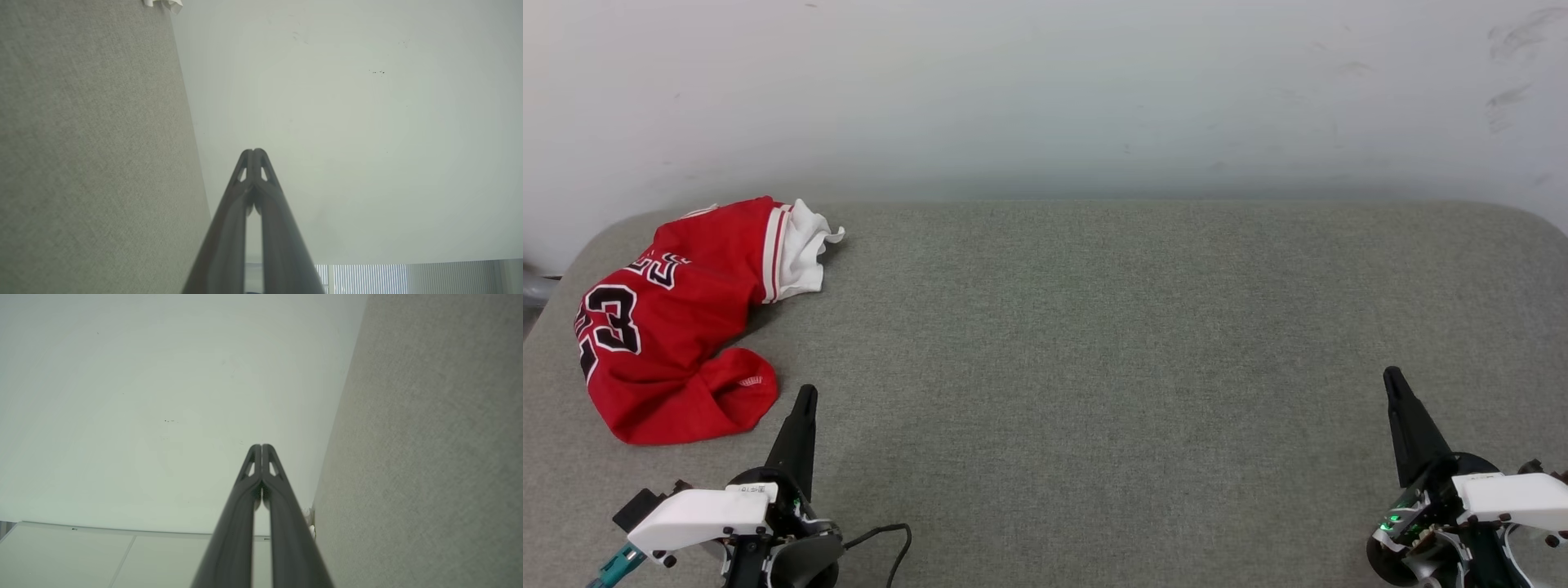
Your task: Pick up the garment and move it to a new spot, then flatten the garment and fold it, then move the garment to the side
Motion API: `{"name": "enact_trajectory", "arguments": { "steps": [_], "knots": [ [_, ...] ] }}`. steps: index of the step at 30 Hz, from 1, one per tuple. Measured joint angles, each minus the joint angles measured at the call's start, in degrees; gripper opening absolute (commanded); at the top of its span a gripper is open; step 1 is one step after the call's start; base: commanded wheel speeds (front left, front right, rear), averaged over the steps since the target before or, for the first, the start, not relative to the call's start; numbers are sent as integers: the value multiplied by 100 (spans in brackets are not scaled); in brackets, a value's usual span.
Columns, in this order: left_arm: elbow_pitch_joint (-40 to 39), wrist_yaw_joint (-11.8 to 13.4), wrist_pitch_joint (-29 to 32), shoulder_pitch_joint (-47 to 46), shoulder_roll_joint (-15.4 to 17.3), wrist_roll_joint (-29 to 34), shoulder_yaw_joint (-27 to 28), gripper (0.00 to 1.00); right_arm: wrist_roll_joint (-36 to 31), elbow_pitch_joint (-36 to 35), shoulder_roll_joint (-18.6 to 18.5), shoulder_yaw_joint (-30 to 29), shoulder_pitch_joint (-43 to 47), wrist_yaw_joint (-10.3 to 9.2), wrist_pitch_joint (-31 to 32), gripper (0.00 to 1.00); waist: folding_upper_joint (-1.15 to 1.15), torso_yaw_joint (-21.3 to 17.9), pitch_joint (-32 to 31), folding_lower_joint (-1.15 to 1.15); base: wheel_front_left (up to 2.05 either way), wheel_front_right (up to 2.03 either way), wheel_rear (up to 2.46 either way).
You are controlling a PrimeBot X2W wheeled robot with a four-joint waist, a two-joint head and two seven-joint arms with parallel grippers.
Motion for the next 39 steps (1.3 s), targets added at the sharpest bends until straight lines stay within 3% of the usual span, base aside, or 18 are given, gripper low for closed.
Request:
{"name": "enact_trajectory", "arguments": {
  "steps": [6, 7, 8, 9, 10, 26, 39],
  "knots": [
    [0, 0, 0, 0, 0, 0, 1, 0, 0, 0, 0, -1, 0, 0, 0, 0, 0, 0, 0, 0, 0, 0, 0],
    [0, 0, 1, 0, 0, 0, 1, 100, 0, 0, 0, -1, 0, 0, 0, 100, 0, 0, 0, 0, 0, 0, 0],
    [33, 1, -1, 15, -2, -1, -8, 100, 2, 31, 0, 3, 21, 0, 0, 100, 0, 0, 0, 0, 0, 0, 0],
    [83, 2, -1, 55, -9, -1, -13, 0, 2, 79, 1, 5, 63, 0, -1, 0, 0, 0, 0, 0, 0, 0, 0],
    [135, 3, -1, 110, -12, -1, -20, 100, 2, 135, 2, 5, 115, -1, -1, 100, 0, 0, 0, 0, 0, 0, 0],
    [-109, 7, -383, 360, 92, 335, -378, 100, -506, -88, -55, 155, 389, -1, -407, 100, 0, -1, 7, 0, 0, 0, 0],
    [-419, 7, -715, 467, 213, 2153, -367, 100, -2091, -337, -162, 30, 486, -1, -717, 100, 0, -15, 16, 0, 0, 0, 0]
  ]
}}
